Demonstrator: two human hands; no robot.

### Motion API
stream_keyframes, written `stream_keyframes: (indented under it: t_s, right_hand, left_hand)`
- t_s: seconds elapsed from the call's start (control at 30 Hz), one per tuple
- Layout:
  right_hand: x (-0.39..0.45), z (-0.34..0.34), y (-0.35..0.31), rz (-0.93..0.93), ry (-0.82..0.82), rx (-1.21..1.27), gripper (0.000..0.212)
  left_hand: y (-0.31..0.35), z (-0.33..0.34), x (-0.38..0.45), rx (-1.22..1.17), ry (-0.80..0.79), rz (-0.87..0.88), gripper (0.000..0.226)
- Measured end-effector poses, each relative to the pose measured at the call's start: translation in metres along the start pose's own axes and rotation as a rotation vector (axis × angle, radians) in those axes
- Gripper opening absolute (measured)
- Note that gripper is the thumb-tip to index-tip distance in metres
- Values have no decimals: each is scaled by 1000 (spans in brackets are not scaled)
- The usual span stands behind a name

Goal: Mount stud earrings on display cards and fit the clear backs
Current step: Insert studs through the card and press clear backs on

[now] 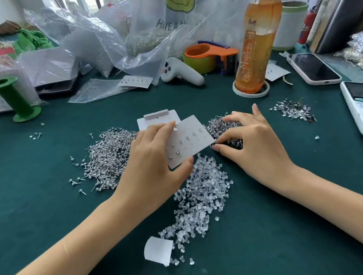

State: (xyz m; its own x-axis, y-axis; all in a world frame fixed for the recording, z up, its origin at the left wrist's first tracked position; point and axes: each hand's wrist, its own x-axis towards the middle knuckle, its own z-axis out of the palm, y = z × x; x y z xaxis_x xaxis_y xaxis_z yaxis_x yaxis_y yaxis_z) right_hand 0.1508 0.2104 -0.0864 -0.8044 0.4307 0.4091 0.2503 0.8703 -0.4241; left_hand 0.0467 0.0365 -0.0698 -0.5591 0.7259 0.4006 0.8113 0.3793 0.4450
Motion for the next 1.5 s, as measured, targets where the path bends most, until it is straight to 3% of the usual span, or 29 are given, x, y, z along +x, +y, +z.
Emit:
stream_keyframes:
  t_s: [0.77, 1.03, 1.3, 1.5]
  right_hand:
    - [-17, -10, 3, -75, 4, 103, 6]
    - [-24, -33, -5, 8, 170, 285, 11]
    - [-31, -37, -21, -140, 22, 350, 15]
    - [-34, -31, -27, -187, 14, 365, 14]
  left_hand:
    - [-1, 1, -1, 7, -63, -10, 70]
    - [1, -2, -2, -55, -80, -4, 70]
    - [5, -1, -6, -101, -139, 93, 73]
    - [11, -2, -9, -141, -146, 175, 75]
